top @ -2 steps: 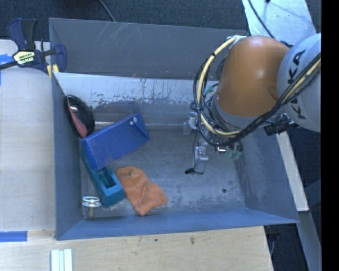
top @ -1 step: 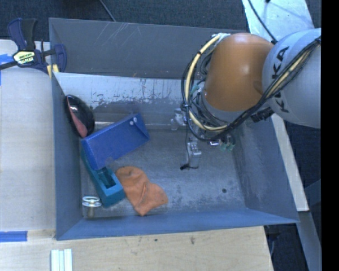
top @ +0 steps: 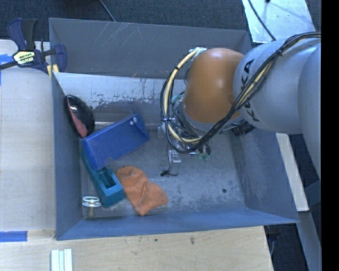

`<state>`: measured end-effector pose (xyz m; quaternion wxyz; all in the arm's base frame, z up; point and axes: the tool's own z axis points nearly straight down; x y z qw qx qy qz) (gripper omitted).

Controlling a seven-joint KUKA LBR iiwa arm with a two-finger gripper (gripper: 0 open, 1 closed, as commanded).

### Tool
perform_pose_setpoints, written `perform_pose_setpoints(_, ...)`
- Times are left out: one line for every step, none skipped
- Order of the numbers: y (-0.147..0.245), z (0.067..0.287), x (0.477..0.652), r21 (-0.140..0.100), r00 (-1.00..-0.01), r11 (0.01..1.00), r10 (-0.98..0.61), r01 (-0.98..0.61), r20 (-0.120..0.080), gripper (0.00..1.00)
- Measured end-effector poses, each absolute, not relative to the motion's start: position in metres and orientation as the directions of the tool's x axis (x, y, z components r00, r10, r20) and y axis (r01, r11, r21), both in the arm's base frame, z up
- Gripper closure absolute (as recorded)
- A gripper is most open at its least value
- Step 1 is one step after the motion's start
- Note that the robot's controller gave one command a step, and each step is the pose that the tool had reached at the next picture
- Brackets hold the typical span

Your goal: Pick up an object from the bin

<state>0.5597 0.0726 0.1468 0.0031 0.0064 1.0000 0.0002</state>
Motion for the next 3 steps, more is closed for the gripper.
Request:
perform_pose_setpoints(0.095, 0.129, 0.556, 0.0, -0.998, 0.998, -0.056, -0.056, 0.002, 0.0)
perform_pose_setpoints(0.117, 0.101, 0.551, 0.0, -0.995, 0.995, -0.097, -0.097, -0.006, 0.0)
perform_pose_setpoints(0.132, 0.074, 0.533, 0.0, -0.976, 0.976, -0.219, -0.219, -0.002, 1.0)
